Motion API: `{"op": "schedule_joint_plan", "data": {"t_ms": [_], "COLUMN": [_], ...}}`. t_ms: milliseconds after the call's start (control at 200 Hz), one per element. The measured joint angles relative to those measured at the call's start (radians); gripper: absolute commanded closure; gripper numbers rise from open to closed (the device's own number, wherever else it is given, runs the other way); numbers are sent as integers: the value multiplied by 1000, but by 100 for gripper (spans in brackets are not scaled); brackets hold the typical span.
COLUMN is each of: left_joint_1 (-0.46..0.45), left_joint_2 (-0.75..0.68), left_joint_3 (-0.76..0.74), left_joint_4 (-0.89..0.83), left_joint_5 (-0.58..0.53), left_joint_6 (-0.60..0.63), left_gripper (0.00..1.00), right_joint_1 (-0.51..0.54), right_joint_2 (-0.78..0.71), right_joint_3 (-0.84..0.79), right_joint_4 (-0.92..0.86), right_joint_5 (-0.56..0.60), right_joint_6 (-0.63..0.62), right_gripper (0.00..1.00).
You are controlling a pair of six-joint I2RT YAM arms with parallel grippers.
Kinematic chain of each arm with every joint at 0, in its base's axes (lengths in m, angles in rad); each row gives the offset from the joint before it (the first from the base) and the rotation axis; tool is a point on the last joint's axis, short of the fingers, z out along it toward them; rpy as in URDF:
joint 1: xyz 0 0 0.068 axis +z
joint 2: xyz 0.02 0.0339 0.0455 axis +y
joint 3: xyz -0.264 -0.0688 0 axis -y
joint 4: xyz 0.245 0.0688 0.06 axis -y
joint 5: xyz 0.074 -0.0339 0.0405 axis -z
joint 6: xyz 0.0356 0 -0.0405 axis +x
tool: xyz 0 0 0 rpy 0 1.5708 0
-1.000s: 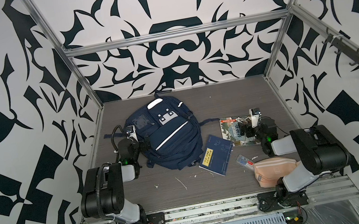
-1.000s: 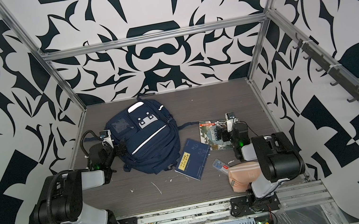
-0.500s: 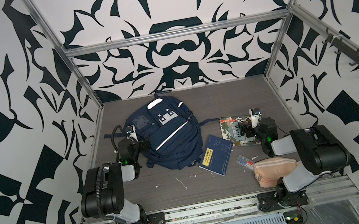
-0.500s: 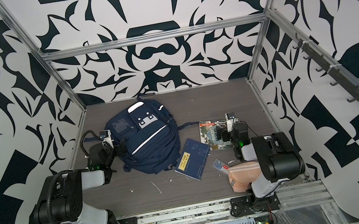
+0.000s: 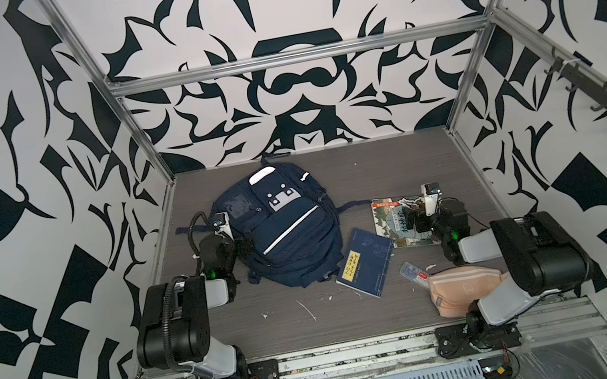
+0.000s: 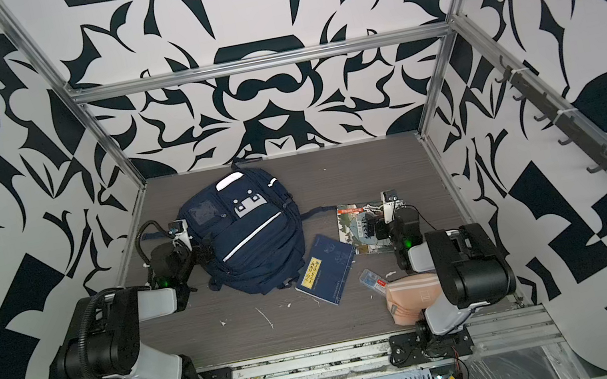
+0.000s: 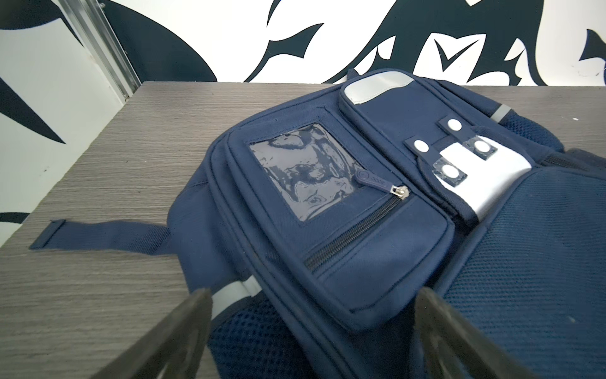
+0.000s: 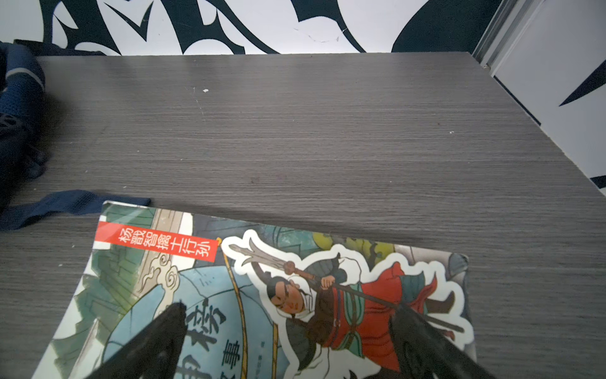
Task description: Pack the student bag
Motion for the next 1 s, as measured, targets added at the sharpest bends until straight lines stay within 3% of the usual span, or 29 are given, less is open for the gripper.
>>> {"op": "schedule_joint_plan", "data": {"t_ms": [530,775,995], "left_joint_1": [0,0,0], "left_joint_2": [-6,-308,-371], "left_joint_3": [-6,18,217], "left_joint_4": [0,-249,-593], "left_joint_5": [-5,-28,-37], "left_joint_6": [0,-1,-85], "left_gripper": [1,1,1], "right_joint_1": [5,5,9], "right_joint_2": [-10,-446,-513], "right_joint_3": [-9,2,116], "right_joint_4": [8,-212,-403], "right_joint_5": [47,63,68], "right_joint_6": [6,26,121], "right_gripper": [0,0,0]}}
